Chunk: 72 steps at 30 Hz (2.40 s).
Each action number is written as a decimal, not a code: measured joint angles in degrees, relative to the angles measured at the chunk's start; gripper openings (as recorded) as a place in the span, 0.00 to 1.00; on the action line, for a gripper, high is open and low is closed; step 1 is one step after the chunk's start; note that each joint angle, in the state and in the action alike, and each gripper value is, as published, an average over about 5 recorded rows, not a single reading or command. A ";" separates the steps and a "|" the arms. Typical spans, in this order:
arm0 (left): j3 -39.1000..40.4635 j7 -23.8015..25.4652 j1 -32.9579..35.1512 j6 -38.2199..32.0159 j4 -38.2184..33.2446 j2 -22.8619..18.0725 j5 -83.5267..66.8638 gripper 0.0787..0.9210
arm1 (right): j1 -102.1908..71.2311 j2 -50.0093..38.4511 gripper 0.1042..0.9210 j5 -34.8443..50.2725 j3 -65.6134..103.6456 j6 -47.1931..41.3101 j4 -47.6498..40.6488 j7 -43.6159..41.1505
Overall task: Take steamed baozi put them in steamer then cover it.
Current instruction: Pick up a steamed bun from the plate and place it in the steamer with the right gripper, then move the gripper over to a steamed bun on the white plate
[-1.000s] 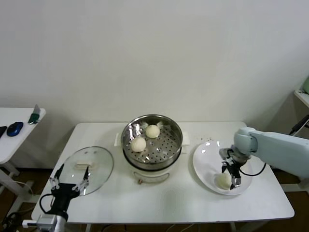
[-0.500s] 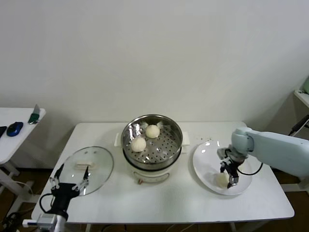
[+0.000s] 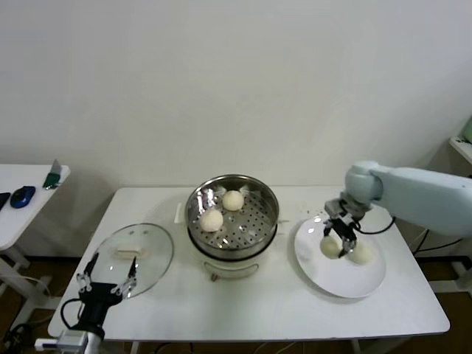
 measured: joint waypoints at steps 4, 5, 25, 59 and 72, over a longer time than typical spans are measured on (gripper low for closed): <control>-0.11 -0.21 0.21 0.01 -0.18 -0.09 0.10 0.88 | 6.79 2.38 0.73 -0.01 -2.37 5.48 1.74 -1.38; -0.14 -0.25 0.21 0.02 -0.19 -0.11 0.11 0.88 | 8.42 3.06 0.73 -0.06 -2.75 6.87 2.12 -1.67; -0.30 -0.28 0.98 0.16 -0.33 0.57 0.00 0.88 | 11.44 23.22 0.73 -9.11 5.38 24.60 1.07 -4.95; 0.38 -0.29 0.13 0.11 2.05 1.72 0.20 0.88 | -4.43 35.01 0.87 -24.60 10.43 34.44 -4.62 -5.24; 0.27 -0.37 0.21 0.06 2.01 1.65 0.20 0.88 | -1.74 32.62 0.88 -22.82 12.38 34.01 -4.07 -5.54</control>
